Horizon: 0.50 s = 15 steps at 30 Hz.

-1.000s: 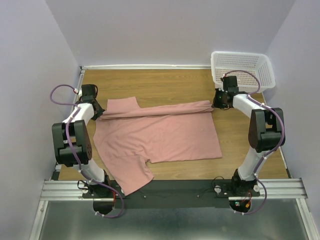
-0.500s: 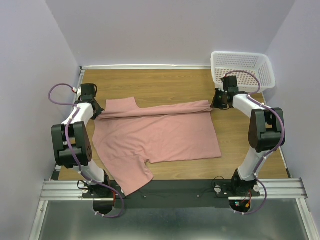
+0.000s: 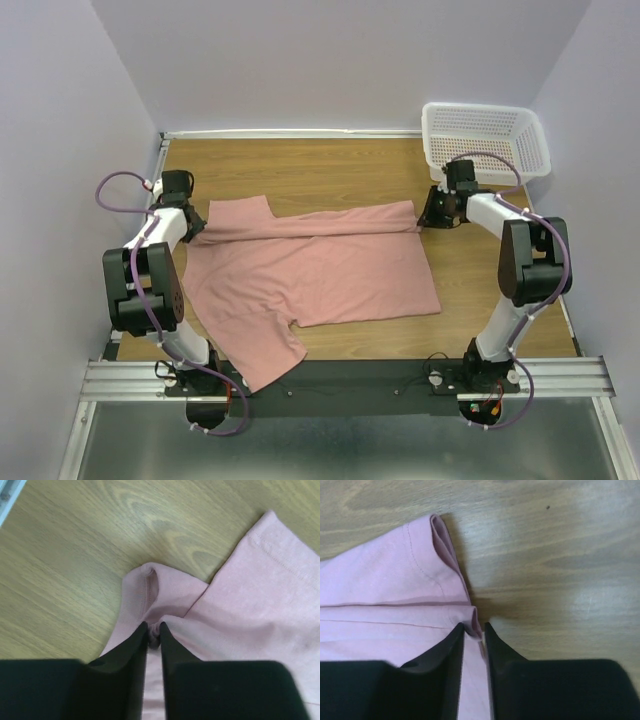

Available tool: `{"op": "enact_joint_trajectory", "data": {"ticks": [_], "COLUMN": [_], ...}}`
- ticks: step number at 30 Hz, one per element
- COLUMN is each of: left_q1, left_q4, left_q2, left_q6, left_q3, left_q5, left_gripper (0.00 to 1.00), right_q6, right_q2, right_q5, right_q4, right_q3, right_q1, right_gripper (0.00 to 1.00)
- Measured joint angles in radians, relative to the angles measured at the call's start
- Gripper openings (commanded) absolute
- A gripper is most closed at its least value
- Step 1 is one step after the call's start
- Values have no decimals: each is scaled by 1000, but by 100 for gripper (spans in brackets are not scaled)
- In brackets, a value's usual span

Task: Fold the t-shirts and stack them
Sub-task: Fold the tshirt

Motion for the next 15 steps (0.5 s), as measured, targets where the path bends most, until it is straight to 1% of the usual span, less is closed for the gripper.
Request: {"op": "enact_joint_trajectory", "data": {"ticks": [3,4,6,7,8,10,15], "left_q1": [4,6,8,9,9,9,-7], "left_q4": [-3,-5,-8,-13,-16,-21,-33], "left_q2": [-1,-4,-21,-43,-57,-122,-253], "left_q6": [-2,-2,-3,-5,-3,-6,-20], "left_q3": [-8,-11,-19,-30,-36,-60,-87], "left_q5": [-5,-7,-9,-10,-12,-14,-12], "left_gripper": [55,66,80,90,94,97,97], "right_q6": [1,2,2,2,2,-2,-14], "right_q2": [-26,-39,-68,-78,-97,-126,-151], "right_q5": [-15,-19,-28,-32,-36,-40,-53], "right_q4": [-23,-31,-48,-55,-69,-92,-125], "right_q3": [-4,-4,-3,-3,-2,3,55], "right_q1": [-3,-3,-3,-3,-3,0,54], "right_gripper": [44,48,52,56,57,57,58]}}
